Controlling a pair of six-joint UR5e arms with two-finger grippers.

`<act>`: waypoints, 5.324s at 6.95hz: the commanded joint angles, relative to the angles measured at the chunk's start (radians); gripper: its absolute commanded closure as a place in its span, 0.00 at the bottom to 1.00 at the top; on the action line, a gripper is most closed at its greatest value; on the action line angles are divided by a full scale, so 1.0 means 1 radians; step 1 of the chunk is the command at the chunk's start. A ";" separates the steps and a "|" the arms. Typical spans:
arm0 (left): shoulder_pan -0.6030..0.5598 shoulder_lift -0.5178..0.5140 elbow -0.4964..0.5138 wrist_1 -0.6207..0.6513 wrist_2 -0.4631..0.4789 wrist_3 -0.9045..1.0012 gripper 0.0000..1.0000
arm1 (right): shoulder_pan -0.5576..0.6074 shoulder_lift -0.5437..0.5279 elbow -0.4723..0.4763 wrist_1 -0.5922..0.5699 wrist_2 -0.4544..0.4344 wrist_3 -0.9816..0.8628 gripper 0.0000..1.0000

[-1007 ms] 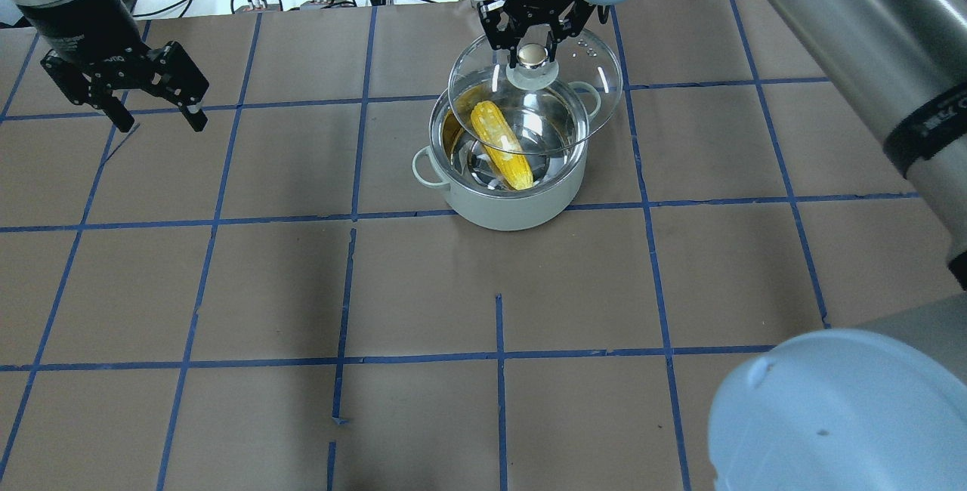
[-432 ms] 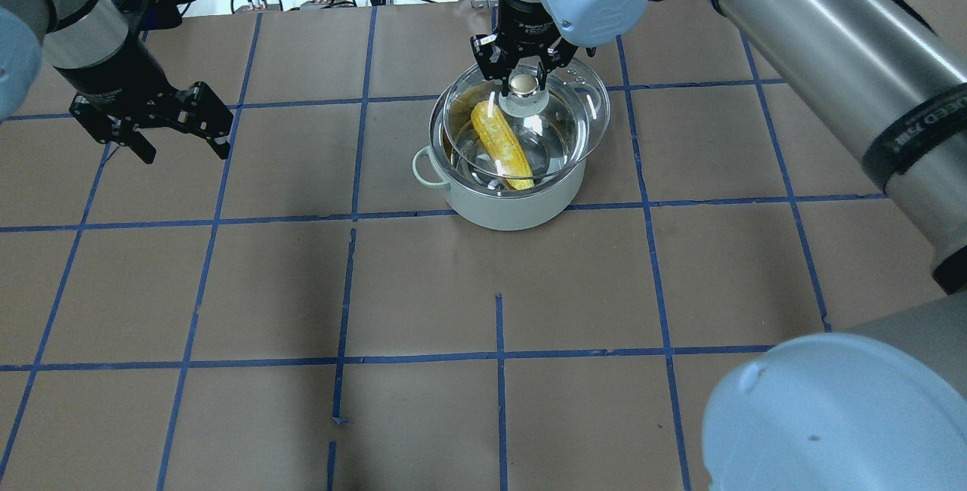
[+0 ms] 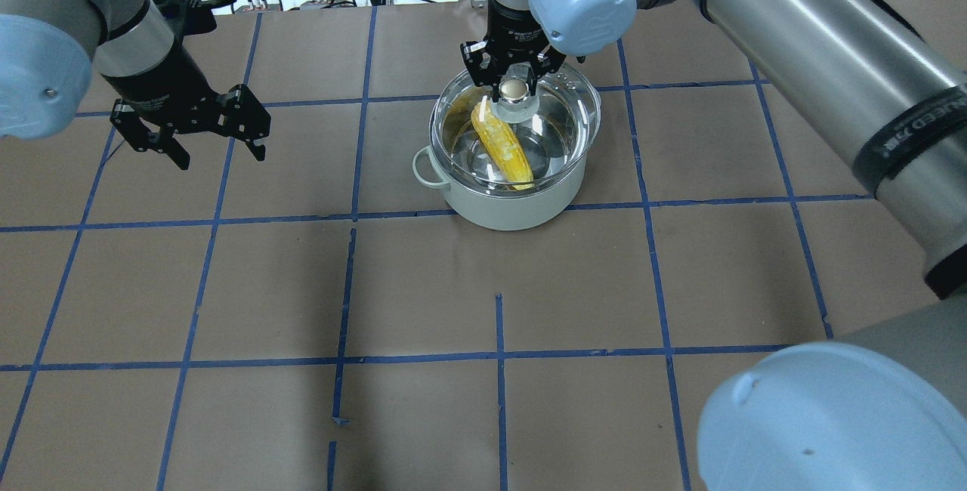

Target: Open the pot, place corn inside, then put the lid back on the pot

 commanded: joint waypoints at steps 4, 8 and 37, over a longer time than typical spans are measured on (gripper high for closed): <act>-0.006 0.006 0.001 0.032 -0.051 -0.018 0.00 | 0.006 -0.002 0.017 -0.016 0.005 0.000 0.82; -0.008 0.004 -0.016 0.139 -0.061 -0.006 0.00 | 0.006 0.006 0.017 -0.023 0.006 0.000 0.81; -0.006 0.019 0.013 0.047 -0.042 0.017 0.00 | -0.284 -0.436 0.253 0.323 0.003 -0.196 0.01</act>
